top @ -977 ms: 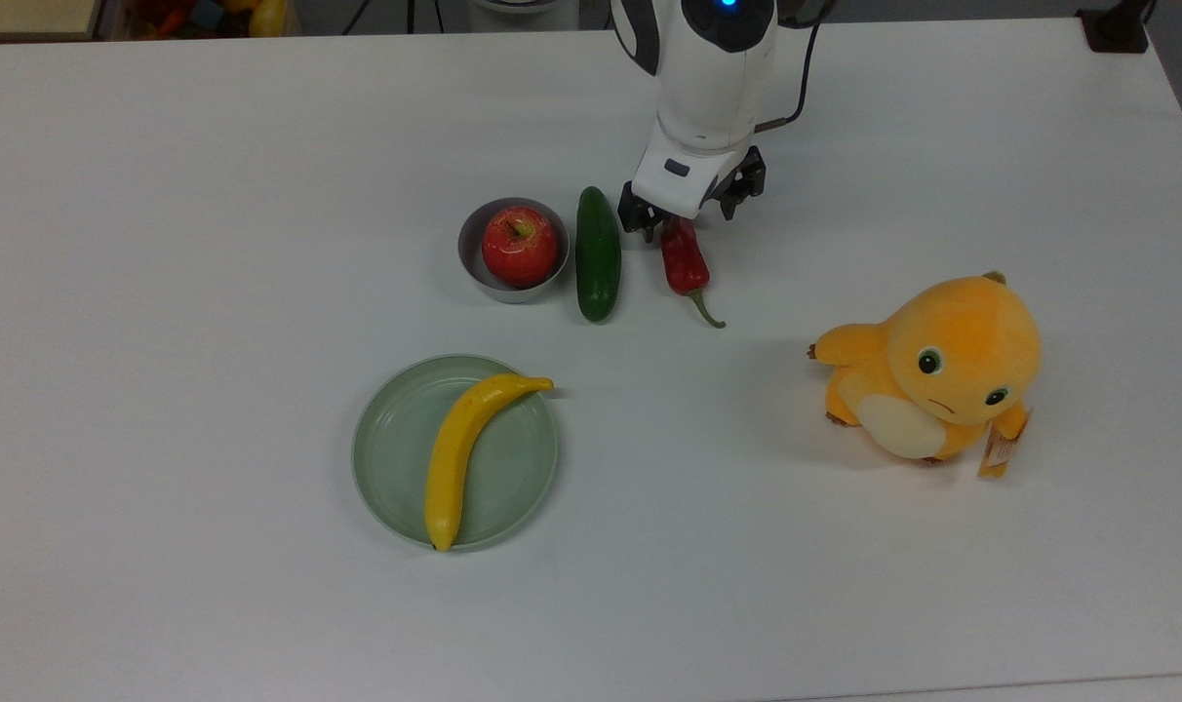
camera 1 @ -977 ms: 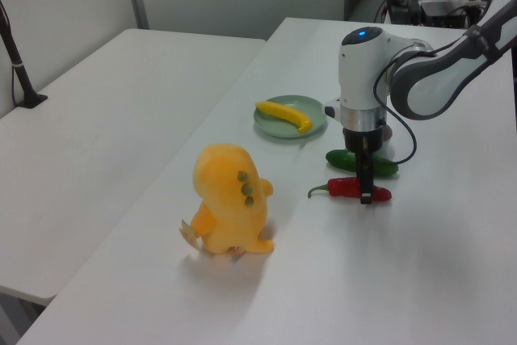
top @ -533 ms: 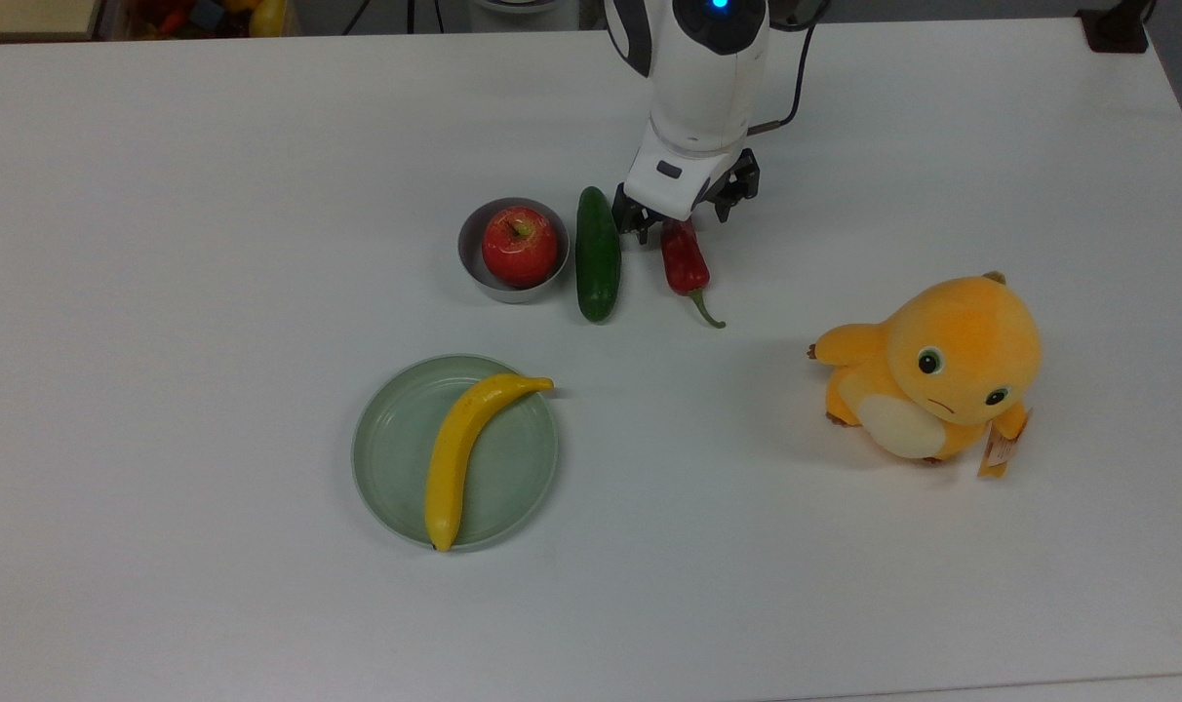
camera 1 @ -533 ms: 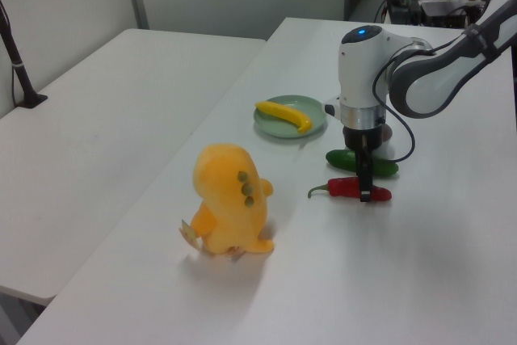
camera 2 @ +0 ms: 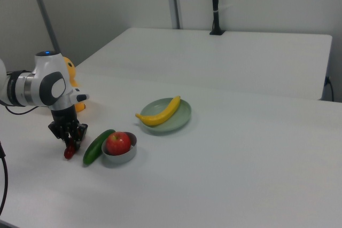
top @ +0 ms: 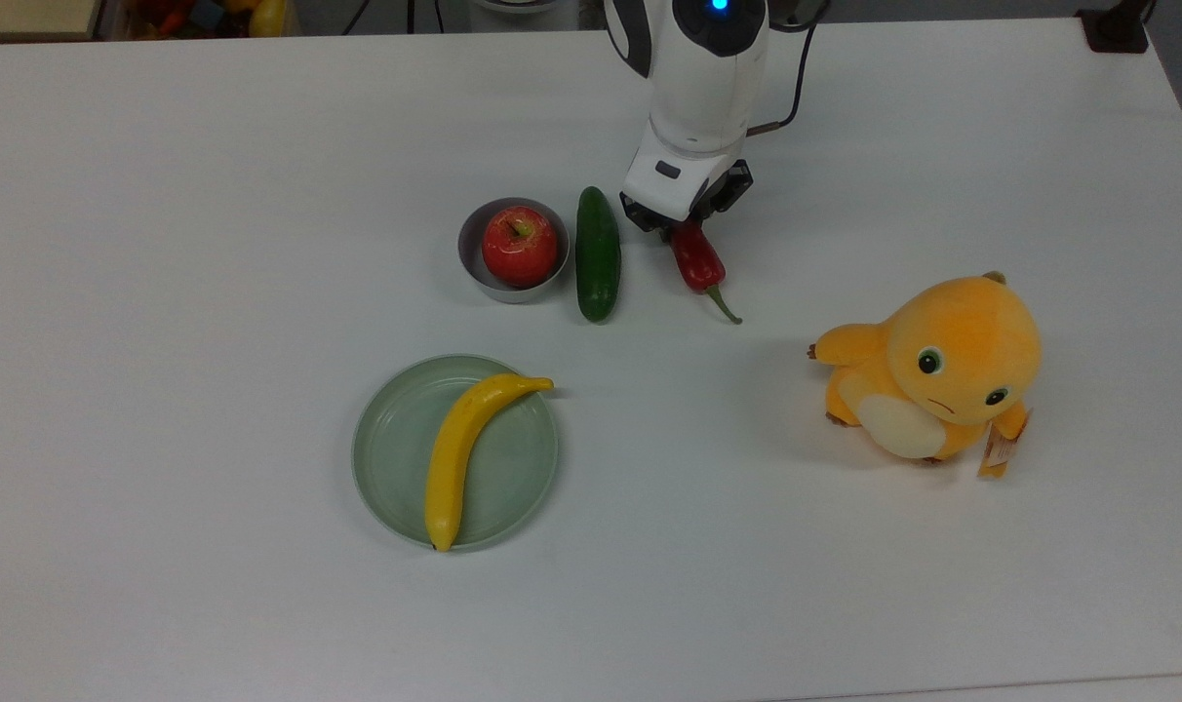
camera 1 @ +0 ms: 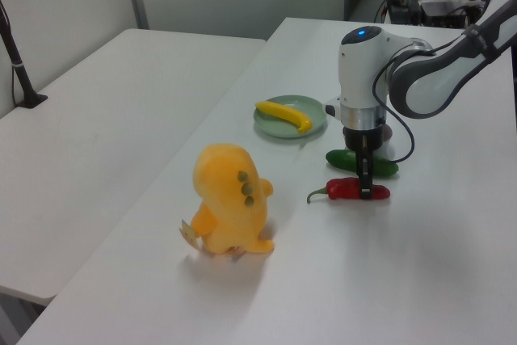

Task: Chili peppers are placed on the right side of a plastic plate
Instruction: 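Lift the chili pepper and carry it over the apple bowl toward the plate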

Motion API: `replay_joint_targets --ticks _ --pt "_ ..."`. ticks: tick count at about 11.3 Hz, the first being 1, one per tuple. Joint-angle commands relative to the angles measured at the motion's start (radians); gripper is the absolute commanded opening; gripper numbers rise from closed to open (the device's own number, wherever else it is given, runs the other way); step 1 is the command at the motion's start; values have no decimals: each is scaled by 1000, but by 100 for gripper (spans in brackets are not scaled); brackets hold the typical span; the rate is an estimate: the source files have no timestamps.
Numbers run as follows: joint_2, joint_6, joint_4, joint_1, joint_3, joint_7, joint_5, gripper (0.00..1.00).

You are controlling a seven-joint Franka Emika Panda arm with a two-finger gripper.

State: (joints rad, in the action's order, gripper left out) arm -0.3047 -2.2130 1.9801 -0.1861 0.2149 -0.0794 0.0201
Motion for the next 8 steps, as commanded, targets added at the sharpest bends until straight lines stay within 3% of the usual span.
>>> replay_joint_targets --ticks 1,5,8 --pt "15 13 3 -1 0 -31 17 0" --pt "71 74 -32 13 -9 -33 15 0" --pt "119 139 -108 37 -57 -22 3 0"
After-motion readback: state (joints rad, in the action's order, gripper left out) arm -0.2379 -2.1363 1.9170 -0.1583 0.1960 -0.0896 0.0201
